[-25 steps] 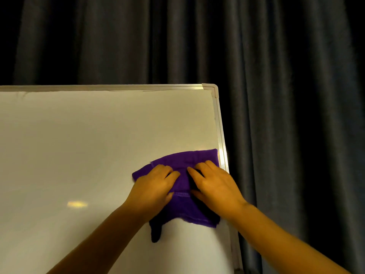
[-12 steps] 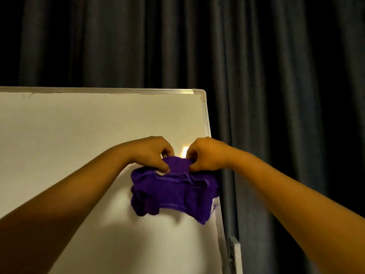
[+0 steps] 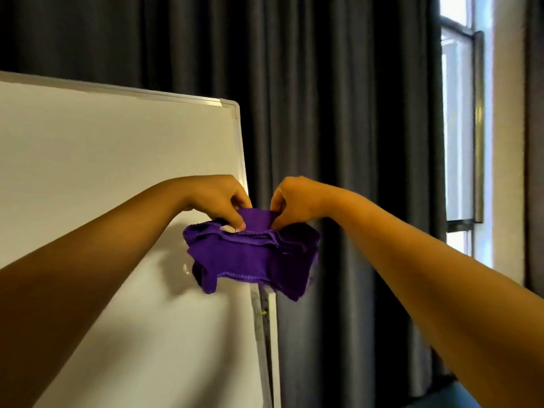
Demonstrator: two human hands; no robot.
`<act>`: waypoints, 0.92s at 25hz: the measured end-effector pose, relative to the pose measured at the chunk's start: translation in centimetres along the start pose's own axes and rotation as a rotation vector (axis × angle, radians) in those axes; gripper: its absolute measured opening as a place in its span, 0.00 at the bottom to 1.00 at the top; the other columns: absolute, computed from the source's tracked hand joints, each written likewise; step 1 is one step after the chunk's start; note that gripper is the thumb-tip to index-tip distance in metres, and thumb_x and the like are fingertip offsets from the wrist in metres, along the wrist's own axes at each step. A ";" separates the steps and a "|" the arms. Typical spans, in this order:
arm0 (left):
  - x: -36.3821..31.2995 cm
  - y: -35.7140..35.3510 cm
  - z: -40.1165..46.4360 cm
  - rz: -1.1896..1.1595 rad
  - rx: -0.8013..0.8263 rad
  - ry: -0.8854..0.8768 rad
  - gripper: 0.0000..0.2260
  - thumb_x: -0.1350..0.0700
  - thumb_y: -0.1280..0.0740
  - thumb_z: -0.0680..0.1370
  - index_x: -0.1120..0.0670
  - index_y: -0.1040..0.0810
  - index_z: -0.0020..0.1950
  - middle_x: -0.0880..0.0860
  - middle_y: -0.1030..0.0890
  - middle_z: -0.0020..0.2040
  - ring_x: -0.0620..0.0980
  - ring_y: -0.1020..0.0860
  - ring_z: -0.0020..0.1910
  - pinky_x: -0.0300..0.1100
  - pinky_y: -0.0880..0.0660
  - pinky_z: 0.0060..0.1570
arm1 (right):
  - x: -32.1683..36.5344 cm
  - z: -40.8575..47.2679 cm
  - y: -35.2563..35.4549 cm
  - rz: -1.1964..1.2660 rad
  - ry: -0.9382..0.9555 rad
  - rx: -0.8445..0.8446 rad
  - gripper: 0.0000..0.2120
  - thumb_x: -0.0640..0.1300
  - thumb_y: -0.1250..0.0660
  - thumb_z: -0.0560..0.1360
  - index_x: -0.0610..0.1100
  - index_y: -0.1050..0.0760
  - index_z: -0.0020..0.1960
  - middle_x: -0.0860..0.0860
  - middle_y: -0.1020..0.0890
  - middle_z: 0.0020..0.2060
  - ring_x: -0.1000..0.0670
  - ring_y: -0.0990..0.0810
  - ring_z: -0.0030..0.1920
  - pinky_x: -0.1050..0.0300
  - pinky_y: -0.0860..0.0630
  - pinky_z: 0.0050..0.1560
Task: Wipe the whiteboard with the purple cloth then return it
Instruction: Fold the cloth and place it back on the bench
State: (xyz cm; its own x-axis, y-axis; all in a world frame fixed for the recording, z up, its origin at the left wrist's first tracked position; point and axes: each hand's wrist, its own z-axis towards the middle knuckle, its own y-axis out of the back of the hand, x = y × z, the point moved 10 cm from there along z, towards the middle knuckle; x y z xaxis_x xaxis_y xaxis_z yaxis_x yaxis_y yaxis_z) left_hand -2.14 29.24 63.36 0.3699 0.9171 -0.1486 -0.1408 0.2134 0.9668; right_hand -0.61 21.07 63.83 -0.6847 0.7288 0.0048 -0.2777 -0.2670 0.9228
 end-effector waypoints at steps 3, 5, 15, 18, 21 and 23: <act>-5.6 -3.0 1.2 -0.038 0.056 -0.079 0.08 0.61 0.29 0.72 0.56 0.19 0.50 0.57 0.17 0.47 0.54 0.19 0.45 0.43 0.20 0.44 | -3.5 -5.1 0.3 -0.050 -0.101 0.043 0.04 0.46 0.28 0.69 0.47 0.20 0.43 0.52 0.21 0.36 0.57 0.23 0.33 0.68 0.25 0.30; -10.1 -4.5 1.6 -0.035 0.090 -0.142 0.07 0.61 0.29 0.72 0.55 0.19 0.49 0.55 0.17 0.46 0.50 0.20 0.41 0.41 0.21 0.42 | -5.8 -9.4 1.3 -0.070 -0.167 0.050 0.04 0.46 0.28 0.69 0.47 0.20 0.42 0.51 0.19 0.37 0.53 0.21 0.35 0.63 0.22 0.35; -32.6 -11.3 -1.8 -0.099 0.105 -0.362 0.04 0.62 0.30 0.69 0.58 0.17 0.41 0.53 0.19 0.32 0.43 0.28 0.33 0.46 0.27 0.38 | -12.1 -32.4 7.0 -0.245 -0.337 0.148 0.13 0.47 0.30 0.71 0.40 0.19 0.51 0.43 0.16 0.45 0.44 0.20 0.43 0.54 0.22 0.50; -36.2 -13.8 -3.6 -0.114 0.160 -0.367 0.07 0.61 0.31 0.69 0.52 0.17 0.33 0.44 0.24 0.26 0.42 0.30 0.29 0.39 0.31 0.35 | -13.0 -36.8 6.3 -0.220 -0.367 0.189 0.12 0.47 0.30 0.71 0.41 0.19 0.50 0.43 0.16 0.46 0.47 0.22 0.40 0.55 0.23 0.49; -38.1 -16.8 -5.0 -0.123 0.241 -0.350 0.16 0.62 0.31 0.69 0.46 0.21 0.24 0.41 0.24 0.24 0.39 0.28 0.26 0.37 0.30 0.34 | -13.8 -39.5 4.4 -0.163 -0.386 0.244 0.11 0.47 0.30 0.71 0.42 0.18 0.50 0.42 0.16 0.46 0.45 0.20 0.42 0.55 0.23 0.48; -38.1 -18.4 -5.1 -0.143 0.263 -0.321 0.17 0.63 0.31 0.68 0.46 0.22 0.22 0.41 0.23 0.24 0.38 0.27 0.26 0.36 0.29 0.34 | -14.3 -40.3 3.1 -0.185 -0.380 0.255 0.13 0.48 0.30 0.71 0.41 0.18 0.51 0.41 0.16 0.46 0.41 0.18 0.45 0.53 0.22 0.50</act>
State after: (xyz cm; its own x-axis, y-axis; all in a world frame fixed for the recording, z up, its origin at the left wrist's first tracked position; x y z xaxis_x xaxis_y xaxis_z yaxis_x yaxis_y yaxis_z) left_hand -18.35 -7.94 50.20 0.6415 0.7243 -0.2527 0.1560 0.1994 0.9674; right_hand -18.81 -15.60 51.13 -0.3322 0.9405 -0.0718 -0.1649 0.0170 0.9862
